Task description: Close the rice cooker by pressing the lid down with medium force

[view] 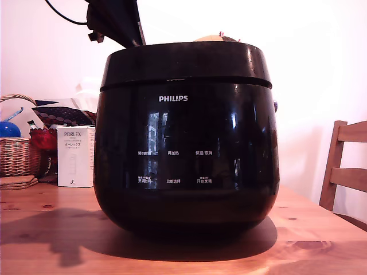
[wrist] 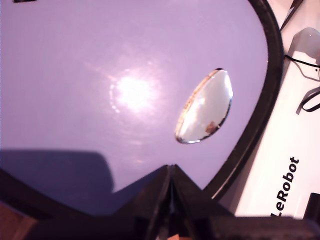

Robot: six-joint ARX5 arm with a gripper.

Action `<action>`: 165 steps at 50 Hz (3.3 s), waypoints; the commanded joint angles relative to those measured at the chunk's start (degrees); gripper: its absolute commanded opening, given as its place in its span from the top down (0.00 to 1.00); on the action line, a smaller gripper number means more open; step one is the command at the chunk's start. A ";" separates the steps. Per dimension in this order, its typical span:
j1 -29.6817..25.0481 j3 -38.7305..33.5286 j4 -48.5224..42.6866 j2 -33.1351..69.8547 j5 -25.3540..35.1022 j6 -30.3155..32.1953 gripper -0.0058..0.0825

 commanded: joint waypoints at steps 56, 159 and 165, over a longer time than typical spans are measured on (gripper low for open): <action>-2.03 -11.28 7.23 2.56 -4.44 0.79 0.96; 25.11 -11.37 37.83 -21.40 -2.86 -8.72 0.96; 26.84 -11.87 39.10 -22.73 -4.31 -10.19 0.96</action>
